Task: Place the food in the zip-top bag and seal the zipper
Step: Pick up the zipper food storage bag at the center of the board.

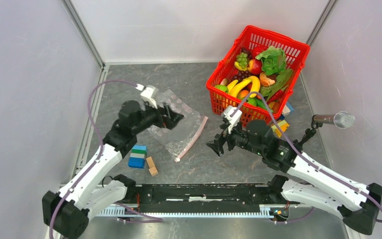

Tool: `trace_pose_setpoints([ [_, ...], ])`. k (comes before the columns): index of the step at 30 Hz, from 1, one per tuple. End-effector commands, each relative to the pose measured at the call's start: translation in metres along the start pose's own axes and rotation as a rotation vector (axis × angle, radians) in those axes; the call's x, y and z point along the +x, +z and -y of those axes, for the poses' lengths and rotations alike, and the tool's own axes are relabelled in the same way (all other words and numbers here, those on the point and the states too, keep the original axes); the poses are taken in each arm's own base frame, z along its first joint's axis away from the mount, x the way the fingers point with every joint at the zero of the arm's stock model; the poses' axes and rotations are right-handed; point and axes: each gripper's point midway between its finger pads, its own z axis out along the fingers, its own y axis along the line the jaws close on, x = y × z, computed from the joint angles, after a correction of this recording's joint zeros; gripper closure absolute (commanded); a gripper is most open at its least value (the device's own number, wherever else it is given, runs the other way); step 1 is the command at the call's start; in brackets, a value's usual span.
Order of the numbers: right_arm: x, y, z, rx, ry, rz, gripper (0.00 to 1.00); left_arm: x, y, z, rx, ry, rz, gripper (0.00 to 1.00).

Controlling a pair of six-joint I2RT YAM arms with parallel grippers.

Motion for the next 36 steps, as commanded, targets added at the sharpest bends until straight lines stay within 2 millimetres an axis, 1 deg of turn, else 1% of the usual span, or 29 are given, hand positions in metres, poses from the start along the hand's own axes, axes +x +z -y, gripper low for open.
trace_pose_setpoints([
  [1, -0.028, -0.02, 0.023, 0.154, 0.077, 0.162, 0.03, 0.041, 0.012, 0.034, 0.055, 0.154, -0.171, 0.03],
  [4, -0.034, -0.033, 0.034, 0.219, 0.11, 0.237, 0.06, 0.08, 0.021, 0.023, -0.054, 0.254, -0.297, 0.06],
  [5, -0.034, -0.037, 0.036, 0.228, 0.12, 0.254, 0.06, 0.09, 0.023, 0.014, -0.114, 0.286, -0.319, 0.07],
  [6, -0.034, -0.04, 0.037, 0.237, 0.127, 0.268, 0.07, 0.101, 0.023, 0.01, -0.149, 0.322, -0.344, 0.09],
  [7, -0.033, -0.042, 0.04, 0.251, 0.137, 0.274, 0.08, 0.107, 0.023, 0.006, -0.186, 0.355, -0.351, 0.09],
  [10, -0.029, -0.045, 0.041, 0.26, 0.161, 0.293, 0.12, 0.126, 0.026, 0.01, -0.239, 0.467, -0.349, 0.1],
  [11, -0.028, -0.044, 0.041, 0.256, 0.167, 0.295, 0.12, 0.131, 0.027, 0.014, -0.243, 0.496, -0.347, 0.1],
  [14, -0.025, -0.042, 0.039, 0.246, 0.184, 0.278, 0.14, 0.142, 0.028, 0.013, -0.298, 0.583, -0.343, 0.1],
  [17, -0.019, -0.039, 0.039, 0.25, 0.2, 0.256, 0.15, 0.153, 0.032, 0.015, -0.302, 0.638, -0.355, 0.1],
  [21, -0.015, -0.039, 0.04, 0.258, 0.217, 0.249, 0.16, 0.162, 0.038, 0.002, -0.369, 0.681, -0.369, 0.11],
  [27, -0.01, -0.048, 0.052, 0.333, 0.257, 0.271, 0.21, 0.177, 0.052, -0.004, -0.384, 0.701, -0.368, 0.12],
  [30, -0.008, -0.052, 0.057, 0.361, 0.273, 0.286, 0.23, 0.182, 0.062, -0.002, -0.381, 0.702, -0.362, 0.14],
  [32, -0.005, -0.055, 0.061, 0.383, 0.278, 0.286, 0.24, 0.189, 0.068, -0.004, -0.389, 0.709, -0.366, 0.17],
  [34, -0.004, -0.058, 0.062, 0.392, 0.284, 0.287, 0.25, 0.194, 0.07, -0.011, -0.433, 0.731, -0.395, 0.24],
  [35, -0.004, -0.058, 0.062, 0.393, 0.284, 0.286, 0.25, 0.196, 0.072, -0.013, -0.453, 0.737, -0.415, 0.3],
  [36, -0.004, -0.059, 0.062, 0.394, 0.285, 0.286, 0.26, 0.198, 0.069, -0.017, -0.476, 0.749, -0.447, 0.32],
])
